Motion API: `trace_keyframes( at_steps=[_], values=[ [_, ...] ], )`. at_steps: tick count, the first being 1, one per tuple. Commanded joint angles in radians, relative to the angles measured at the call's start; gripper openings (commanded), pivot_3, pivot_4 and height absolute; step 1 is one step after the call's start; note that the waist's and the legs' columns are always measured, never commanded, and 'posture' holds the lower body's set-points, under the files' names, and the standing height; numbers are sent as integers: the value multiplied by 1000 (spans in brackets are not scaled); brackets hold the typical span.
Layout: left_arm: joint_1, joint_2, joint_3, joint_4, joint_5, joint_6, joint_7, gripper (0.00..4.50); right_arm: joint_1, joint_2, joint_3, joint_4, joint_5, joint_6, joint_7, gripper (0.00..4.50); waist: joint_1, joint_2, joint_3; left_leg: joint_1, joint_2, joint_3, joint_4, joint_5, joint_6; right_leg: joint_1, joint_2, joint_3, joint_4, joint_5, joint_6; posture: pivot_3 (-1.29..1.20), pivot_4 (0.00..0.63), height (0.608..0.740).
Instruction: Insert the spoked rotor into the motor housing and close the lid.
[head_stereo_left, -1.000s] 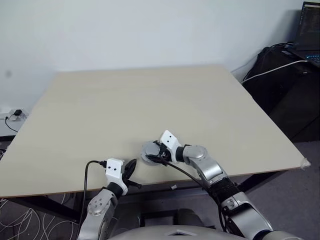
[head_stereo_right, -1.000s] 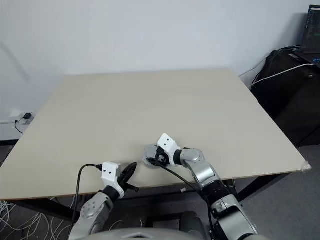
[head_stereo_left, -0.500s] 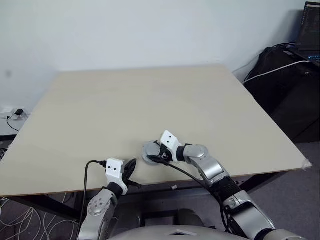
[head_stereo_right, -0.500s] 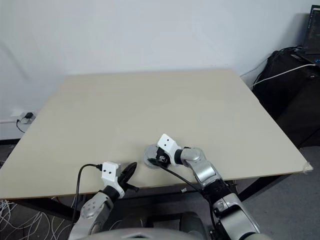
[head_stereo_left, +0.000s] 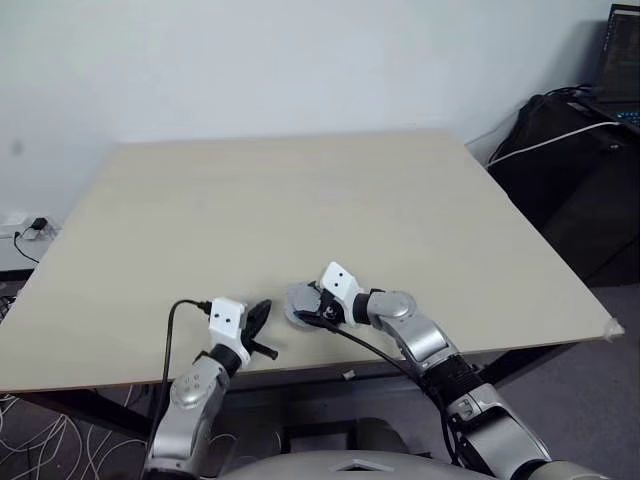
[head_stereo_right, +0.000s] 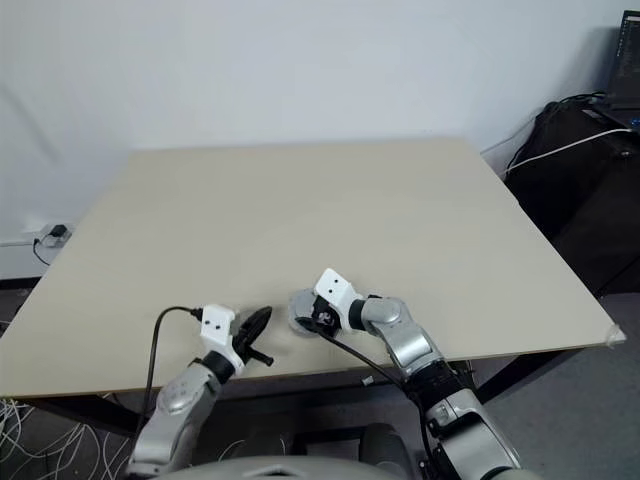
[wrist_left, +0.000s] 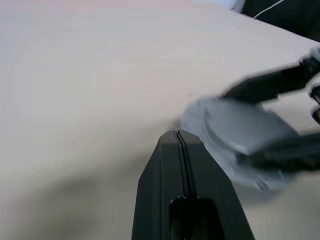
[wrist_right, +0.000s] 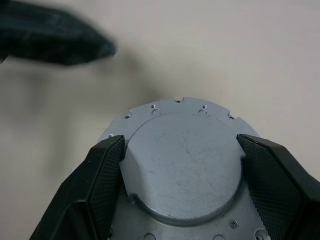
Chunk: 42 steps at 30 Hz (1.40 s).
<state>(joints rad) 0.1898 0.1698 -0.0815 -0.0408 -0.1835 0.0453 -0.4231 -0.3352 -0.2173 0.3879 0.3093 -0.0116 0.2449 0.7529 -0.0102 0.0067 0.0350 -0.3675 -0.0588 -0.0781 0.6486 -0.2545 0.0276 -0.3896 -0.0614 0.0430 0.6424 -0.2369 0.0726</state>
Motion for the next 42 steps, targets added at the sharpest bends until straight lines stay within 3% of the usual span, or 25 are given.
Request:
trace_keyframes(
  at_steps=[1,9,17,42],
  values=[
    [-79,33,27,10,-48,70,-46,0,21,-8,22,13,-28,25,-3,3298,0,0,0,0,0,0,0,0,0,0,0,0,0,0,0,0,0,740],
    [-222,68,55,8,-161,361,-98,0,24,1,21,5,-26,31,-17,3298,-2,-1,-1,0,0,0,0,0,1,0,0,0,0,2,4,0,0,740],
    [-293,78,25,13,-175,575,-105,0,24,7,22,4,-26,29,-23,3298,-4,-1,-2,2,0,0,0,0,0,1,1,1,0,3,5,0,0,740],
    [-377,67,-51,60,-116,810,-21,0,19,16,18,0,-28,31,-32,3298,-4,-3,-4,8,0,-1,0,0,-1,7,0,1,0,2,3,0,0,740]
  ],
)
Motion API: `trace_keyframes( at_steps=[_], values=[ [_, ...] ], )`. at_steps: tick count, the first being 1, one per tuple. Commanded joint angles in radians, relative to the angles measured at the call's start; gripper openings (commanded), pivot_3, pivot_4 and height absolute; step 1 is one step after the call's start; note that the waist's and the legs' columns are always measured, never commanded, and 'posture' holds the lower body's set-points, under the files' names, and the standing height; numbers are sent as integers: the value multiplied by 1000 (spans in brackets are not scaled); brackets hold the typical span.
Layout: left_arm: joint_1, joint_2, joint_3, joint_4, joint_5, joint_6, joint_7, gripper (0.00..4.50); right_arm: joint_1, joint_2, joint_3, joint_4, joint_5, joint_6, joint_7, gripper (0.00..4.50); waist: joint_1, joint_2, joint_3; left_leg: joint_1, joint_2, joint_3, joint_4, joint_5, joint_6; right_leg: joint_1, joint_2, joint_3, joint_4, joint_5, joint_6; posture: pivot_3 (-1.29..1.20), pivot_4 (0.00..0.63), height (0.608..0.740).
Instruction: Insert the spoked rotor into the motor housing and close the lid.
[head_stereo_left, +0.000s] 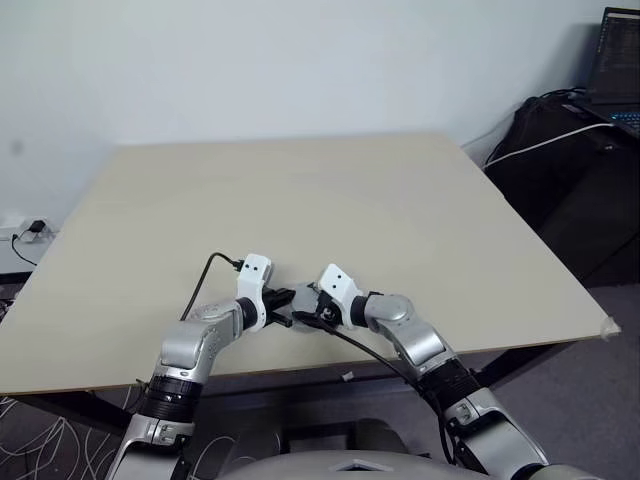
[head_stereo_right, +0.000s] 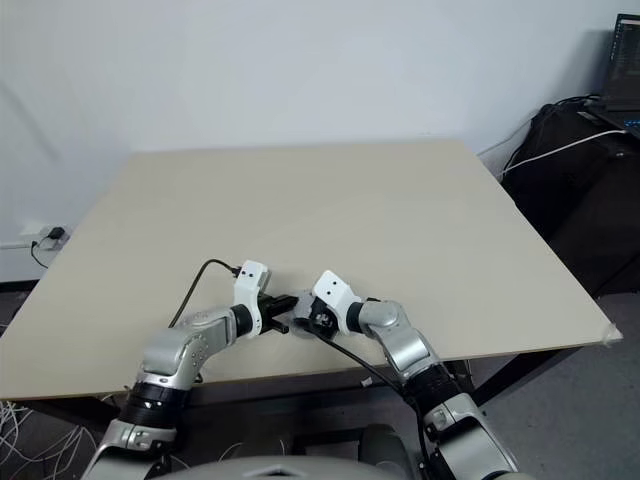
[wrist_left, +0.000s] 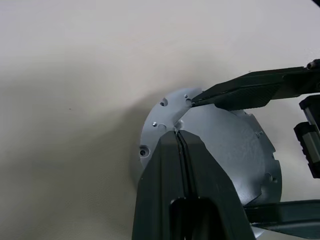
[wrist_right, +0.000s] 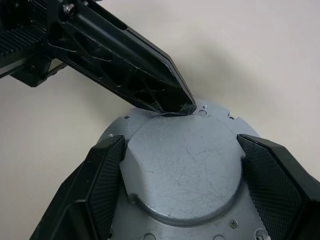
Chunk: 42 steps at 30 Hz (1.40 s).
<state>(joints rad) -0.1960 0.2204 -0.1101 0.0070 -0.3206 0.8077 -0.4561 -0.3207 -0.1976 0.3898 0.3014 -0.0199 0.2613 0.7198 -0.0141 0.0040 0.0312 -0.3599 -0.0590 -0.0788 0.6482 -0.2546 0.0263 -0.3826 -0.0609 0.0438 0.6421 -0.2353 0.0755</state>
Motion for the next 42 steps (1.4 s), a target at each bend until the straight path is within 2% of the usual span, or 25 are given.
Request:
trace_keyframes(
  at_steps=[1,11,13,30,32,34,42],
  values=[
    [13,22,-25,9,22,55,11,0,2,-3,16,9,-20,15,1,3298,0,-1,-1,0,0,0,0,0,0,0,0,0,0,0,0,0,0,740],
    [71,46,-22,-43,-15,101,-15,0,5,1,19,2,-23,16,0,3298,-6,0,-5,0,0,-1,-2,0,0,0,0,0,0,-1,1,0,0,740],
    [77,47,-19,-45,-17,101,-17,0,7,-1,19,-1,-23,18,1,3298,-4,0,-6,0,0,-2,-2,-1,0,0,0,-1,-1,-3,-3,0,0,740],
    [90,-47,10,-25,-8,82,28,0,10,-6,14,-16,-16,24,13,3298,3,2,-9,1,-1,-3,-1,-3,-4,3,-1,-1,-1,-3,-2,0,0,740],
    [90,-47,9,-25,-7,83,27,0,10,-3,6,-19,-6,31,17,4030,3,2,-9,1,-1,-3,-1,-3,-4,3,-1,-1,-1,-3,-2,0,0,740],
    [90,-46,9,-25,-7,84,27,0,10,-4,3,-24,1,37,27,4451,3,2,-9,1,-1,-3,-1,-3,-4,3,-1,-1,-1,-3,-2,0,0,740],
    [94,-37,6,-30,-7,89,20,0,6,-12,-34,-73,47,55,53,4451,4,2,-8,0,-1,-5,-1,-3,-4,3,-1,-2,-2,-4,-1,0,0,740]
  ],
)
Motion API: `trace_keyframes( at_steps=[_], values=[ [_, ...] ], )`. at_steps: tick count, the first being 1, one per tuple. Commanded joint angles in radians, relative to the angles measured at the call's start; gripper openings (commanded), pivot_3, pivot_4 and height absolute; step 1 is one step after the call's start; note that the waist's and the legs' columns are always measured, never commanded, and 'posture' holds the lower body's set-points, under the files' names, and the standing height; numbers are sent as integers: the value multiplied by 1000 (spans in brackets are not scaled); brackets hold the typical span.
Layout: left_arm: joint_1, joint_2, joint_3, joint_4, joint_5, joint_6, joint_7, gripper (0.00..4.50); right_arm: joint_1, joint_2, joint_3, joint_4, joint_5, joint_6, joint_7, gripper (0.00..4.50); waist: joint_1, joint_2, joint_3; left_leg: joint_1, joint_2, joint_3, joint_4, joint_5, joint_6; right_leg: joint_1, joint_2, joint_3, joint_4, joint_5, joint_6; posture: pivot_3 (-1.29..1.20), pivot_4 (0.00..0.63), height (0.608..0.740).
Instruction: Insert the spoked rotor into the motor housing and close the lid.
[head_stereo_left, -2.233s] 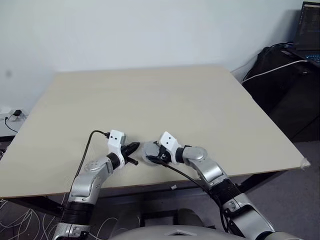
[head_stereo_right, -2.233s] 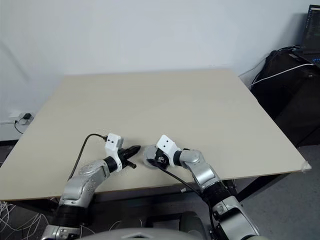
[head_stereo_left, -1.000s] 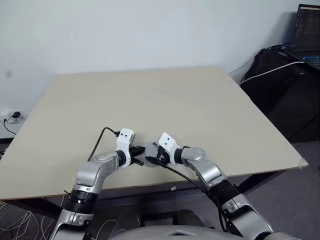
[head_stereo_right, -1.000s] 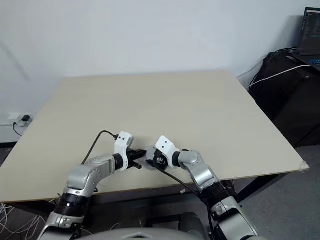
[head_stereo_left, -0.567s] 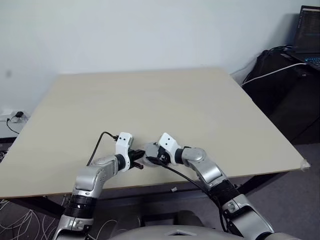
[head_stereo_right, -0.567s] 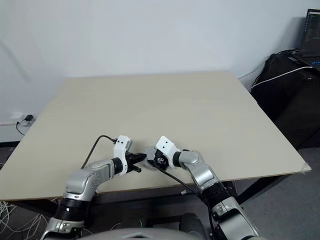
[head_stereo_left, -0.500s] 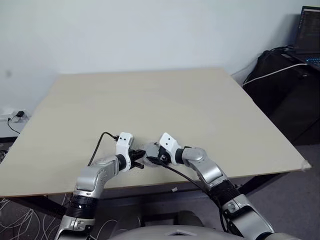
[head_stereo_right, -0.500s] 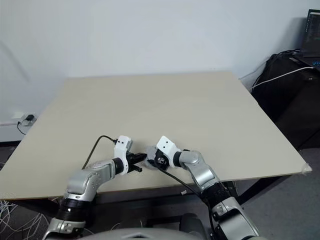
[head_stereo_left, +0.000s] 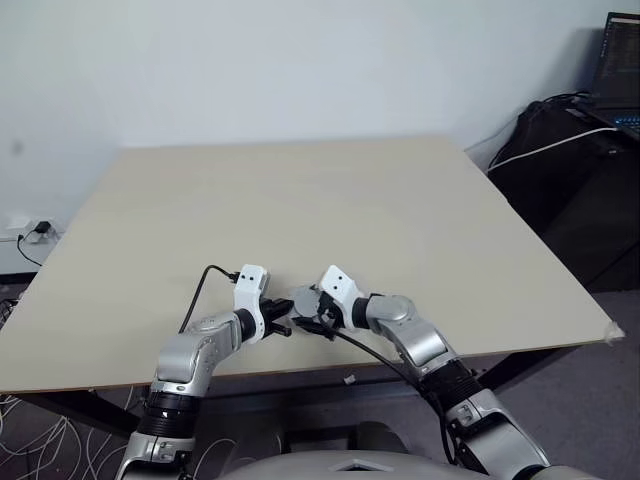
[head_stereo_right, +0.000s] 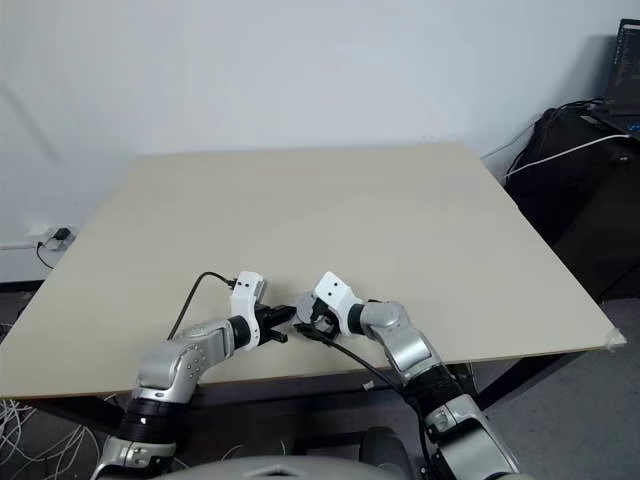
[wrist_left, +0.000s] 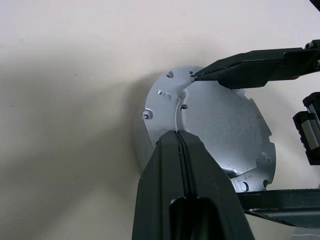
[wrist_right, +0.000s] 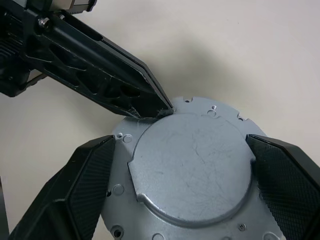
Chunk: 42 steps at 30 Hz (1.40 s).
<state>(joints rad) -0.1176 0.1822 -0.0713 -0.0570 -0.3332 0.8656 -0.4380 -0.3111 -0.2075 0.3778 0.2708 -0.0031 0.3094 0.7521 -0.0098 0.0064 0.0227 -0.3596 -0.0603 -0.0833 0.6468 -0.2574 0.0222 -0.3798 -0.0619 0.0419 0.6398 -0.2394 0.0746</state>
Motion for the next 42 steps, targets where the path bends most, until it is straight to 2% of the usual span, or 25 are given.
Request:
trace_keyframes(
  at_steps=[1,9,16,22,31,42],
  values=[
    [15,2,-33,34,6,32,1,0,-5,-3,-33,-52,42,11,21,4451,0,0,0,0,0,0,0,0,0,0,0,0,0,0,0,0,0,740],
    [16,4,-37,35,6,32,-4,0,-15,-23,-163,-166,162,65,15,4451,0,0,1,-1,0,-1,0,0,0,0,0,-1,-1,0,0,0,0,740],
    [13,3,-47,39,8,32,-10,0,42,-60,-273,-308,300,326,-29,4451,5,0,1,-3,0,-3,-1,0,0,0,-1,-3,-4,0,0,0,0,740],
    [14,5,-49,41,11,28,-13,0,84,40,-455,-396,421,653,-266,4451,13,1,1,-6,0,-4,-2,0,0,-2,-1,-3,-5,0,0,0,0,740],
    [10,8,-56,49,14,28,-16,0,61,179,-604,-379,479,915,-506,4451,15,4,0,-9,0,-4,-3,-1,1,-4,-2,-4,-10,1,1,0,0,740],
    [12,5,-55,47,15,25,-12,0,27,200,-631,-300,558,1025,-469,4451,13,8,0,-9,-1,-4,-3,-1,1,-3,-2,-5,-11,1,2,0,0,740]
  ],
)
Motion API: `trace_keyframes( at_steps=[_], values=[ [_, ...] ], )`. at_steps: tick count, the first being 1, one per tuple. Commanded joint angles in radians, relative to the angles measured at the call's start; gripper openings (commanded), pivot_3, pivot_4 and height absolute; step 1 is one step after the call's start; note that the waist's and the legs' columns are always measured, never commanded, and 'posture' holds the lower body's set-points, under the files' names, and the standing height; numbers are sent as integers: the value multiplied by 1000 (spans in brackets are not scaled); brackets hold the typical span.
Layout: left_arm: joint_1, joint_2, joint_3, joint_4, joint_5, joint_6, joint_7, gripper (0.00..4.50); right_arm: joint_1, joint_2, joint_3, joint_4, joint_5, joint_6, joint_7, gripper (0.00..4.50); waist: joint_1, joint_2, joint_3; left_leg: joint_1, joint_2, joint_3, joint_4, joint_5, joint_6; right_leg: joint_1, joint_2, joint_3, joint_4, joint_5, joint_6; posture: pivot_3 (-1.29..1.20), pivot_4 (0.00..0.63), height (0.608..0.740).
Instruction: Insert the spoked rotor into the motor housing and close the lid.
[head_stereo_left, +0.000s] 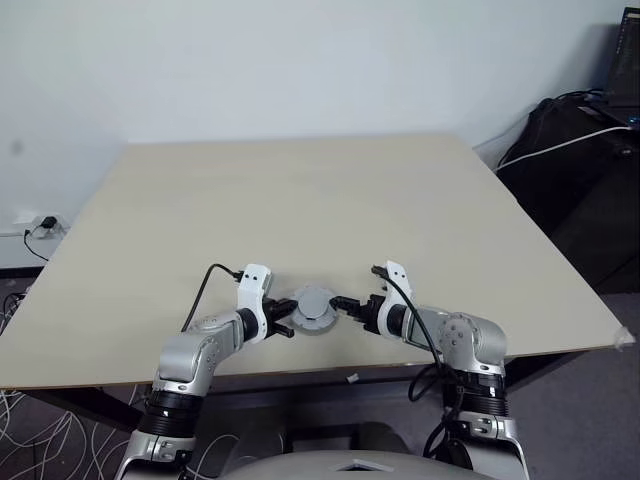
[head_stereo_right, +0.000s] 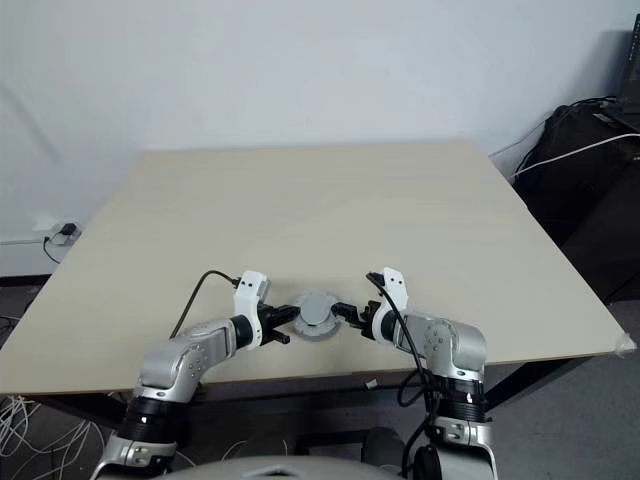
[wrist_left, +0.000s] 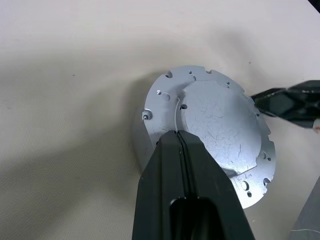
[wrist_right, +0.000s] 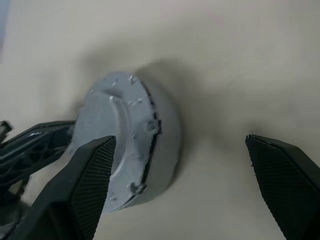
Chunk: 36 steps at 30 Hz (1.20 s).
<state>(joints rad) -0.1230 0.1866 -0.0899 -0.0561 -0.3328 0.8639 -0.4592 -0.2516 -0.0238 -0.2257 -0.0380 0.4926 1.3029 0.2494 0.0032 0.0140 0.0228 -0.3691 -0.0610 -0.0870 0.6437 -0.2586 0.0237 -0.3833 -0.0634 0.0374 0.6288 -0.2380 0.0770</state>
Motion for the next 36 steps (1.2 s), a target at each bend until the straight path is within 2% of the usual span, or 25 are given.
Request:
trace_keyframes(
  at_steps=[1,13,21,27,31,36],
  values=[
    [18,0,-37,46,15,26,9,0,-36,21,-35,15,76,43,42,4451,0,0,0,0,0,0,0,0,0,0,0,0,0,0,0,0,0,740],
    [17,-1,-37,44,15,23,9,0,-58,49,-48,109,84,31,26,4451,-1,1,0,0,0,0,0,0,0,0,0,0,0,0,1,0,0,740],
    [10,-3,-36,47,17,23,8,0,-62,42,-49,245,58,-49,29,4451,-17,1,-1,4,0,0,0,0,0,4,-1,0,-1,1,2,0,0,740],
    [9,5,-33,50,16,24,4,0,-62,19,-31,255,140,8,130,4451,-18,1,-1,5,0,0,0,0,0,6,-7,-1,-1,1,2,0,0,740],
    [8,5,-33,51,18,22,4,0,-63,10,4,243,169,43,182,4451,-14,3,0,1,-1,0,-1,0,0,2,-3,-4,-1,1,2,0,0,740],
    [11,3,-31,49,17,20,5,0,-67,16,28,235,170,60,187,4451,-14,3,0,-1,-1,-1,-1,0,0,0,-3,-4,-2,1,2,0,0,740]
  ],
)
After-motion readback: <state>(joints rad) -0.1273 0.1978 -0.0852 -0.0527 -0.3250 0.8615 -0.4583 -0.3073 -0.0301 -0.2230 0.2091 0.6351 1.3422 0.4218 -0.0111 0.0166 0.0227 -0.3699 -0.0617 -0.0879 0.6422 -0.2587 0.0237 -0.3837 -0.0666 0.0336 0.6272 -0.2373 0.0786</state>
